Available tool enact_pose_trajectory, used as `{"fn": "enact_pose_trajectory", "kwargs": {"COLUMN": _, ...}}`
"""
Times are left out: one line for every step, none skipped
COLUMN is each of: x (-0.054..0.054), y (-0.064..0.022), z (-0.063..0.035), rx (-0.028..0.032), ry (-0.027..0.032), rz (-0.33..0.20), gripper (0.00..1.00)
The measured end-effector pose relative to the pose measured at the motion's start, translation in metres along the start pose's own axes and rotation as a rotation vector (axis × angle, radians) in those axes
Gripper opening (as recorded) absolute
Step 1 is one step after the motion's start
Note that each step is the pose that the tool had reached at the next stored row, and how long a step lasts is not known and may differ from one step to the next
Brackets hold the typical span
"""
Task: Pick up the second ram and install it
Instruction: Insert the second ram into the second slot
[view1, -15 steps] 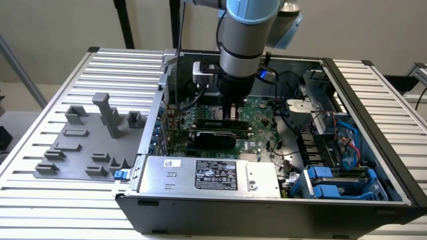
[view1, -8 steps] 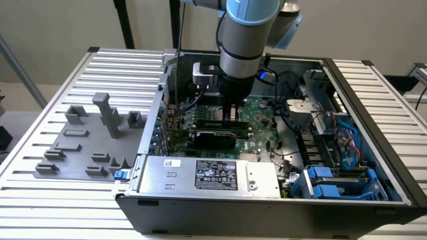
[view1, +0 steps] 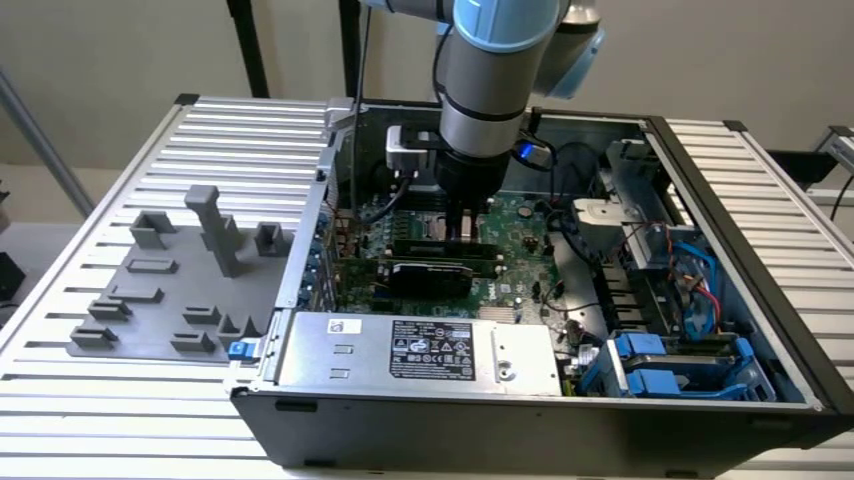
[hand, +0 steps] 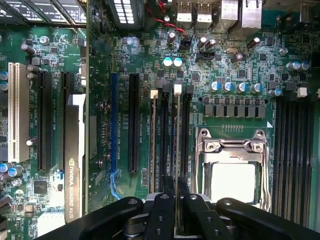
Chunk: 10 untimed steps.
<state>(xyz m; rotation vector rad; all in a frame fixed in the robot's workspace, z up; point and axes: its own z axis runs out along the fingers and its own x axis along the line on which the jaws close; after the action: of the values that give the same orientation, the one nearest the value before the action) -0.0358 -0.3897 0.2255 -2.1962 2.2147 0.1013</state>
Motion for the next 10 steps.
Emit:
{"fn": "enact_pose_trajectory", "kwargs": {"x": -0.0001, "y": 0.0, "z": 0.0, "rx": 0.0, "ry": 0.0, "rz": 0.001, "gripper": 0.14}}
{"fn": "enact_pose_trajectory", "kwargs": {"x": -0.0002, "y": 0.0001, "z": 0.0001, "rx": 0.0, "ry": 0.0001, "rz": 0.001, "gripper": 0.14}}
{"fn": "enact_pose_trajectory", "kwargs": {"x": -0.0002, "y": 0.0001, "z": 0.0001, "rx": 0.0, "ry": 0.0001, "rz": 0.001, "gripper": 0.14}}
{"fn": "enact_pose_trajectory", "kwargs": {"x": -0.0002, "y": 0.0, "z": 0.0001, "rx": 0.0, "ry": 0.0001, "rz": 0.002, "gripper": 0.14}}
{"fn": "enact_pose_trajectory", "kwargs": {"x": -0.0003, "y": 0.0, "z": 0.0003, "rx": 0.0001, "ry": 0.0001, "rz": 0.002, "gripper": 0.14}}
{"fn": "enact_pose_trajectory", "kwargs": {"x": -0.0003, "y": 0.0, "z": 0.0003, "rx": 0.0, "ry": 0.0002, "rz": 0.003, "gripper": 0.14}}
{"fn": "enact_pose_trajectory", "kwargs": {"x": -0.0004, "y": 0.0, "z": 0.0005, "rx": 0.0001, "ry": 0.0001, "rz": 0.003, "gripper": 0.14}}
{"fn": "enact_pose_trajectory", "kwargs": {"x": -0.0003, "y": 0.0, "z": 0.0006, "rx": 0.0001, "ry": 0.0001, "rz": 0.004, "gripper": 0.14}}
{"fn": "enact_pose_trajectory", "kwargs": {"x": -0.0003, "y": 0.0, "z": 0.0006, "rx": 0.0001, "ry": 0.0001, "rz": 0.005, "gripper": 0.14}}
{"fn": "enact_pose_trajectory", "kwargs": {"x": -0.0003, "y": 0.0, "z": 0.0007, "rx": 0.0002, "ry": 0.0001, "rz": 0.005, "gripper": 0.14}}
